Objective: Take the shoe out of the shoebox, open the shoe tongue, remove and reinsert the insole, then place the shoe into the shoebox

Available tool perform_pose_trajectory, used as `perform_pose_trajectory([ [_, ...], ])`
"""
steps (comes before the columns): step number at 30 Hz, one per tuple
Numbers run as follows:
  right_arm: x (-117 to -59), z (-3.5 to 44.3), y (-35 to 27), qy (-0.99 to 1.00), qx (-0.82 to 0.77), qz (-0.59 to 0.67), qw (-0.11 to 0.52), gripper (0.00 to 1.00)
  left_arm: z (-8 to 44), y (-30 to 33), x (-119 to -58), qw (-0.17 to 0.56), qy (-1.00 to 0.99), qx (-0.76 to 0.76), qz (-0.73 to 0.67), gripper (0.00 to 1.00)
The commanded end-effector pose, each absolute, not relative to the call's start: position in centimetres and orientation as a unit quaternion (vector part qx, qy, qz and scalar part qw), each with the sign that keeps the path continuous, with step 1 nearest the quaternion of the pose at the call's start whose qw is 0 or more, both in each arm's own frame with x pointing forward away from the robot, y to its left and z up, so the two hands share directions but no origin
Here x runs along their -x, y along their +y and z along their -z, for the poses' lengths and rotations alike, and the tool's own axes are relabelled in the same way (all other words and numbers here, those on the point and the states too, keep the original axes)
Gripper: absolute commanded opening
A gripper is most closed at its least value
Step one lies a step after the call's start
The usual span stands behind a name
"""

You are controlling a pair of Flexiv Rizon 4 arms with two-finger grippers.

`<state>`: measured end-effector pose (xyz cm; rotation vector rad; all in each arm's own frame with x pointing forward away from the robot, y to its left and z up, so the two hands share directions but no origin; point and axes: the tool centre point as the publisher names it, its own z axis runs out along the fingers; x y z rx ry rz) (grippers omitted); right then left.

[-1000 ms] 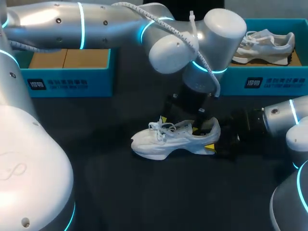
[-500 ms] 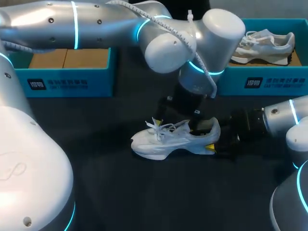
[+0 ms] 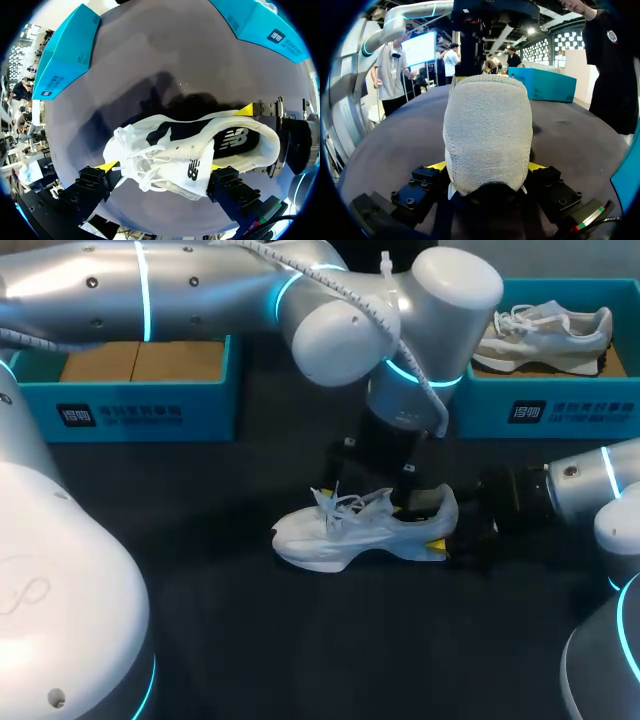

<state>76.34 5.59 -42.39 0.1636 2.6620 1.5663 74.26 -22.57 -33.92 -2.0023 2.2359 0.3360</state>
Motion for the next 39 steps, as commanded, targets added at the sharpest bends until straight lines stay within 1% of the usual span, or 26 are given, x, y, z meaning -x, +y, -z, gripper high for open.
perform_pose_trajectory([
  [1, -76.1, 42.6, 5.9, 0.861, -0.054, -0.505, 0.025, 0.0, 33.1, -21.9, -74.1, 0.06, 0.735, 0.667, -0.104, 1.0],
  [20, -76.1, 42.6, 5.9, 0.861, -0.054, -0.505, 0.025, 0.0, 31.9, -21.3, -74.3, 0.048, 0.725, 0.681, -0.092, 1.0],
  [21, -76.1, 42.6, 5.9, 0.861, -0.054, -0.505, 0.025, 0.0, 31.8, -21.3, -74.4, 0.048, 0.725, 0.681, -0.09, 0.84],
  [22, -76.1, 42.6, 5.9, 0.861, -0.054, -0.505, 0.025, 0.0, 31.7, -21.4, -74.4, 0.048, 0.725, 0.681, -0.09, 0.62],
  [23, -76.1, 42.6, 5.9, 0.861, -0.054, -0.505, 0.025, 0.0, 31.7, -21.4, -74.5, 0.048, 0.725, 0.681, -0.089, 0.57],
  [24, -76.1, 42.6, 5.9, 0.861, -0.054, -0.505, 0.025, 0.0, 31.7, -21.4, -74.6, 0.048, 0.726, 0.68, -0.089, 0.56],
  [26, -76.1, 42.6, 5.9, 0.861, -0.054, -0.505, 0.025, 0.0, 31.7, -21.3, -74.8, 0.05, 0.727, 0.68, -0.088, 0.44],
  [27, -76.1, 42.6, 5.9, 0.861, -0.054, -0.505, 0.025, 0.0, 31.7, -21.3, -74.9, 0.05, 0.727, 0.679, -0.088, 0.42],
  [30, -76.1, 42.6, 5.9, 0.861, -0.054, -0.505, 0.025, 0.0, 31.7, -21.4, -75.0, 0.05, 0.727, 0.679, -0.087, 0.42],
  [39, -76.1, 42.6, 5.9, 0.861, -0.054, -0.505, 0.025, 0.0, 31.4, -21.6, -74.9, 0.046, 0.73, 0.677, -0.081, 0.4],
])
